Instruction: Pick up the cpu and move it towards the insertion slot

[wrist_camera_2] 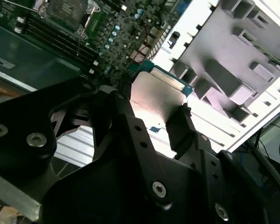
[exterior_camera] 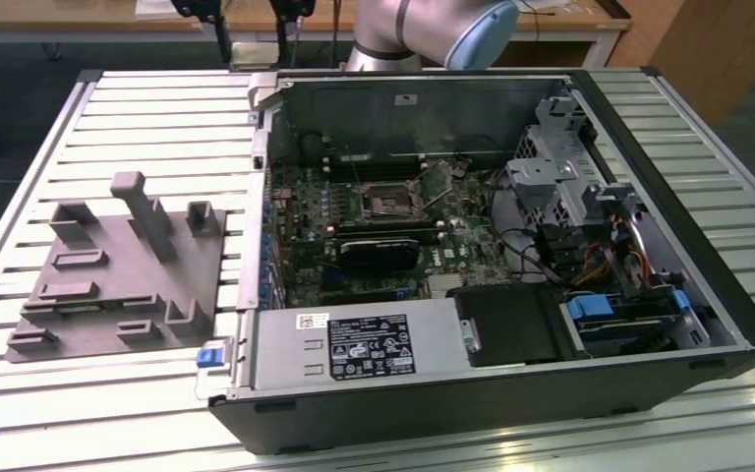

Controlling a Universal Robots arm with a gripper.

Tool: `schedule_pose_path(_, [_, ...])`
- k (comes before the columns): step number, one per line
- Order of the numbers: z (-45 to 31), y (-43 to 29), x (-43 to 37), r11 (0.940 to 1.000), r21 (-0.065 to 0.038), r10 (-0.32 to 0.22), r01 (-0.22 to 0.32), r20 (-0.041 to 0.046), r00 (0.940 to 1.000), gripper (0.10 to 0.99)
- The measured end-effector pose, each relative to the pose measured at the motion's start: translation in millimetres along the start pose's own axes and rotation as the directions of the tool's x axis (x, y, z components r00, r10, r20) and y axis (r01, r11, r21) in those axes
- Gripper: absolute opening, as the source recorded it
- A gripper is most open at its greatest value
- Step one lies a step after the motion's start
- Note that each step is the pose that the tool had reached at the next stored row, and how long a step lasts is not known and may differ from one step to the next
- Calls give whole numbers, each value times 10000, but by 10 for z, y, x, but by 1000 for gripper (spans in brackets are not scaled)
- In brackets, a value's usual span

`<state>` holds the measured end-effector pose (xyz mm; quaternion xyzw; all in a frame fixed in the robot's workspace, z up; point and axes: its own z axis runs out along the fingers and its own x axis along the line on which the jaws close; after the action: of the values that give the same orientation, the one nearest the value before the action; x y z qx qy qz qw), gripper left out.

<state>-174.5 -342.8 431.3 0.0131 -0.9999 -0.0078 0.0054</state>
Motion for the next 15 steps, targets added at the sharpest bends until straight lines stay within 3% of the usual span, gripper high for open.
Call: schedule_pose_path(15, [-4, -8, -429, 10000, 0, -1, 1, 9, 10000, 545])
